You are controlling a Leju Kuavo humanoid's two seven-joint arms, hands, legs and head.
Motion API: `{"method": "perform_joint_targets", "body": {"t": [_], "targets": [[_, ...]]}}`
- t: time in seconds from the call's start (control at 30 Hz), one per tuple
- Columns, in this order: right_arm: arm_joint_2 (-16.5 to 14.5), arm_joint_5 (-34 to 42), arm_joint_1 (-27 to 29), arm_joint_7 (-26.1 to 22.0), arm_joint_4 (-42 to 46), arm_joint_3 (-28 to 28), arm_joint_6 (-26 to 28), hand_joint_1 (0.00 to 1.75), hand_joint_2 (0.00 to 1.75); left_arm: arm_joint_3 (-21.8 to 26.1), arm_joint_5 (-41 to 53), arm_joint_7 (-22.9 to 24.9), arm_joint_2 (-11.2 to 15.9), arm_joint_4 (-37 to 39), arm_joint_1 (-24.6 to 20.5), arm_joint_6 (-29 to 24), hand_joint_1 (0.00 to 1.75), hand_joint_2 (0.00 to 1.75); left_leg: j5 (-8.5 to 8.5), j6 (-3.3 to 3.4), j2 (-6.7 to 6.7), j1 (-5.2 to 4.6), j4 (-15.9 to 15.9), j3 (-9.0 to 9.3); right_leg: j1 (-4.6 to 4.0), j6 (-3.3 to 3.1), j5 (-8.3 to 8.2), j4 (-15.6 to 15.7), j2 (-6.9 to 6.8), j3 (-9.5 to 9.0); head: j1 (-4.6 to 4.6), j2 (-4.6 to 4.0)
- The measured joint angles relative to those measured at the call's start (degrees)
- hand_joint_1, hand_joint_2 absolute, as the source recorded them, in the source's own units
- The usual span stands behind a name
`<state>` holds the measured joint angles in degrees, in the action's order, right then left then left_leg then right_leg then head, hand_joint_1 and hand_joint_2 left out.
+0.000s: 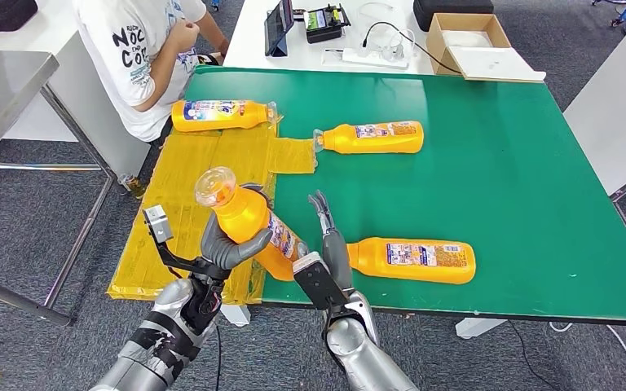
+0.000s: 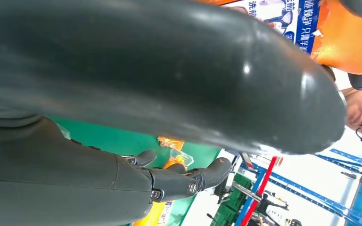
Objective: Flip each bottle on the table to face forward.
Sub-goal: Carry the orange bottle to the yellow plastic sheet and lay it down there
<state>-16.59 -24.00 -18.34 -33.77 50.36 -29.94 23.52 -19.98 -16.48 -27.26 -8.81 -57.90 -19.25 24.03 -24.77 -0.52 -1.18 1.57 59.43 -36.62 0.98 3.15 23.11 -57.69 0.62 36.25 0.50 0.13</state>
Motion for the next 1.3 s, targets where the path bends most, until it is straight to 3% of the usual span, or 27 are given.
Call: {"method": "perform_joint_targets", "body": {"t": [1.2,1.3], "targets": [[0.04,0.00,0.00,0.00,0.01,0.00,0.00,0.00,0.00,0.00,0.00,0.00,0.00,0.00,0.02,0.00,1.75,1.75,0.00,0.00,0.00,0.00,0.00,0.00,0.00,0.00,0.00,0.00,0.00,0.00,0.00,0.00],[0.05,0.13,0.00,-0.05,0.02,0.00,0.07,0.00,1.31,0.00,0.19,0.14,0.01,0.00,0.02,-0.20,1.75,1.75,0.00,0.00,0.00,0.00,0.00,0.01,0.00,0.00,0.00,0.00,0.00,0.01,0.01,0.00]]}}
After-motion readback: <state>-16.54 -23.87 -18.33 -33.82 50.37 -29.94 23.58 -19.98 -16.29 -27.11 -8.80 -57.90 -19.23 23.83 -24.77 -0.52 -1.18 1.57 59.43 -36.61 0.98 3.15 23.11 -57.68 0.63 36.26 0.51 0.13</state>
